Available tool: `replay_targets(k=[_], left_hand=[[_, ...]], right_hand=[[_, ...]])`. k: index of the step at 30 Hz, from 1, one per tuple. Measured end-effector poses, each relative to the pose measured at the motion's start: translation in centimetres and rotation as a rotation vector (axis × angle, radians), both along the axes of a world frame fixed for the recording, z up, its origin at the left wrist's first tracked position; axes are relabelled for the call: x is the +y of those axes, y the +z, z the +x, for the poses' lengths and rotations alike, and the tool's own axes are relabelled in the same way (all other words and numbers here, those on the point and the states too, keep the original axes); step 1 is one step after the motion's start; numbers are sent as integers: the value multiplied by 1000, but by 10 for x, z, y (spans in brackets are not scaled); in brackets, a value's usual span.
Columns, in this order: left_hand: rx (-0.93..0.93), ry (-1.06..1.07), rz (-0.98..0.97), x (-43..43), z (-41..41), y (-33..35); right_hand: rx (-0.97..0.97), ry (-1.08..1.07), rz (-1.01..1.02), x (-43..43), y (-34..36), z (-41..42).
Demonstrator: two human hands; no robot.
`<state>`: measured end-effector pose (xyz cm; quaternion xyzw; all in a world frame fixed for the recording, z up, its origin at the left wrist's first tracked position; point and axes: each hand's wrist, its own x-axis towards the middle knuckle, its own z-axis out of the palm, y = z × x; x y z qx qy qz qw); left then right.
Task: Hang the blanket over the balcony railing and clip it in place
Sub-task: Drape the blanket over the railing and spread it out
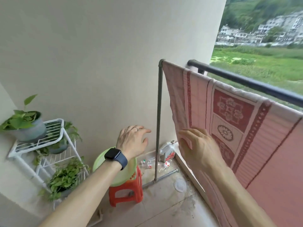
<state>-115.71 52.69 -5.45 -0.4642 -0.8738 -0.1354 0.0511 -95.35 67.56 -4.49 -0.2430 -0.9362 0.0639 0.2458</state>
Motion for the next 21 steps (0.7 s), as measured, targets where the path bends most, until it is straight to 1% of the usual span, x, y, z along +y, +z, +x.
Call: replay_targets(k=[4, 7, 10, 13, 15, 17, 19, 21], left_hand=[[-90, -90, 106, 61, -63, 23], [-296, -153, 230, 119, -112, 35], [-484, -219, 324, 183, -153, 49], [-691, -251, 430, 238, -185, 61], [-805, -269, 436, 266, -203, 68], [-907, -304, 450, 285, -216, 71], [-963, -336, 506, 297, -225, 69], [-997, -375, 555, 301, -234, 66]], right_hand=[[81, -35, 68, 40, 37, -59], [178, -51, 191, 66, 66, -103], [250, -135, 285, 88, 93, -147], [200, -315, 354, 112, 117, -193], [62, -447, 302, 128, 136, -224], [-74, -524, 151, 143, 152, -250], [-131, -561, -16, 155, 166, -272], [-152, -570, -130, 165, 175, -292]])
